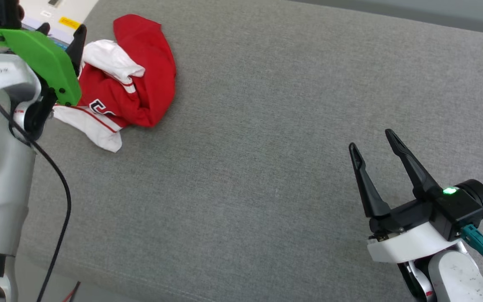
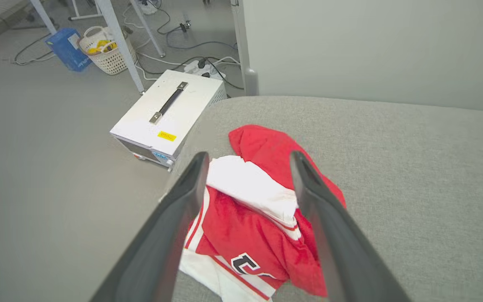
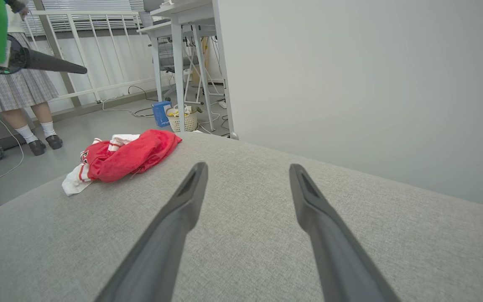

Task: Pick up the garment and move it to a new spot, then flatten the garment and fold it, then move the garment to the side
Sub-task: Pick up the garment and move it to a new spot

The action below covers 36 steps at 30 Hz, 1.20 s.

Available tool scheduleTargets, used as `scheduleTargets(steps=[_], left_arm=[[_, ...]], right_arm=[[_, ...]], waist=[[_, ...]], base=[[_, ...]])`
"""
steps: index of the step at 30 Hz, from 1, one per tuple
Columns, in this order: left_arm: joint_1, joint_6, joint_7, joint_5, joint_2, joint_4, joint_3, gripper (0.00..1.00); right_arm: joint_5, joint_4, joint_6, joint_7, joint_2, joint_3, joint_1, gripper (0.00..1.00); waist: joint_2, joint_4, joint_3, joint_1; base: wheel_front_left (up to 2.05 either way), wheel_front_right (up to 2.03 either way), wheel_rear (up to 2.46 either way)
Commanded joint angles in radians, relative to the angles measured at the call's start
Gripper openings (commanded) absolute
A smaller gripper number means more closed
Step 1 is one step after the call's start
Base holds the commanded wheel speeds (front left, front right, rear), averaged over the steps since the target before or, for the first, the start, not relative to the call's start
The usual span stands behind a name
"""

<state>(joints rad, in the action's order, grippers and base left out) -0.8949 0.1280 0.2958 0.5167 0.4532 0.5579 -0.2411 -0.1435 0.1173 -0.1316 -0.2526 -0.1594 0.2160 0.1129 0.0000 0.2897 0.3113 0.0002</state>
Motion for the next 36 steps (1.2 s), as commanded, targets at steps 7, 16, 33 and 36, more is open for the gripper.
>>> scheduleTargets(steps=[7, 16, 33, 36], left_arm=[[-0.065, 0.003, 0.326, 0.201, 0.084, 0.007, -0.194, 1.0], [-0.072, 0.003, 0.445, 0.275, 0.116, 0.113, -0.314, 1.0], [-0.094, 0.003, 0.289, 0.286, 0.126, 0.23, -0.483, 0.0], [-0.119, 0.003, 0.195, 0.279, 0.149, 0.211, -0.495, 0.0]], right_arm=[[-0.008, -0.006, 0.001, -0.009, -0.031, 0.028, 0.06, 1.0], [-0.015, -0.01, 0.001, -0.009, -0.052, 0.046, 0.102, 1.0], [-0.029, -0.039, 0.001, -0.009, -0.04, 0.037, 0.101, 1.0], [-0.033, -0.045, 0.001, -0.009, -0.031, 0.03, 0.079, 1.0]], waist=[[0.0, -0.082, 0.098, -0.0002], [0.0, -0.133, 0.173, -0.0002], [0.0, -0.126, 0.146, -0.0002], [0.0, -0.118, 0.101, -0.0002]], base=[[0.0, 0.0, 0.0], [0.0, 0.0, 0.0], [0.0, 0.0, 0.0], [0.0, 0.0, 0.0]])
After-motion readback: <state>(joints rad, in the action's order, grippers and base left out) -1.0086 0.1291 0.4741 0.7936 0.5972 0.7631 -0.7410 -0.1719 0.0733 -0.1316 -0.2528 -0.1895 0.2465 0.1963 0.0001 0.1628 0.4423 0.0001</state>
